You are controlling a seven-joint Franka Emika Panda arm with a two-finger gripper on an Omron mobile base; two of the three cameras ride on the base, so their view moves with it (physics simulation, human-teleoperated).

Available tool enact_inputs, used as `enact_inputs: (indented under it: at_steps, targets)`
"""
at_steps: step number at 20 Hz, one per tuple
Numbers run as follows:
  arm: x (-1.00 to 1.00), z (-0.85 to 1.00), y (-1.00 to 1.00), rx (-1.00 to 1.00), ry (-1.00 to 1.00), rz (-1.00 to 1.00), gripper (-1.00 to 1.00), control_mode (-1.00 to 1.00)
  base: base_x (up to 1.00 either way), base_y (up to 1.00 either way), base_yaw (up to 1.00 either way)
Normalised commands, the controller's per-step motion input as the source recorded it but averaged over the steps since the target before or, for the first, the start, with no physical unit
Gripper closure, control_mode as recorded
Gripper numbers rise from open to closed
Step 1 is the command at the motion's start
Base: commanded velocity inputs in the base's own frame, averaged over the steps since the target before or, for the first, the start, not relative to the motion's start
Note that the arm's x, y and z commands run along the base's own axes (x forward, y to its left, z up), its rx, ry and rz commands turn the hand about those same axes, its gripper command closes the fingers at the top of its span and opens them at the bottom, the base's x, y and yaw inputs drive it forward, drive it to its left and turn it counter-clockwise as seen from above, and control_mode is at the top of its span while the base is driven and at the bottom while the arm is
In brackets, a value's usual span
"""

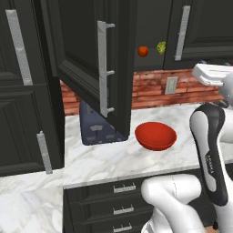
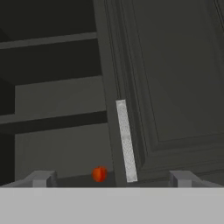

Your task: Open the cabinet. Pick the apple and tangerine from the cabinet and place them into the bowl. Then close the cabinet.

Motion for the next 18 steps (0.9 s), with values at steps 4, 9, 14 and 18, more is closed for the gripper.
enact_inputs:
  at_steps: [4, 9, 14, 18]
  targets:
    - [0.65, 0.0, -0.05, 0.0, 0.0, 0.0, -1.0, -1.0, 0.0, 0.0, 0.0]
    - [0.81, 0.0, -0.03, 0.0, 0.0, 0.0, -1.0, -1.0, 0.0, 0.0, 0.0]
    - [0.85, 0.0, -0.23, 0.0, 0.02, 0.0, -1.0, -1.0, 0.0, 0.0, 0.0]
    - [1.0, 0.0, -0.25, 0.01, 0.07, 0.0, -1.0, -1.0, 0.0, 0.0, 0.0]
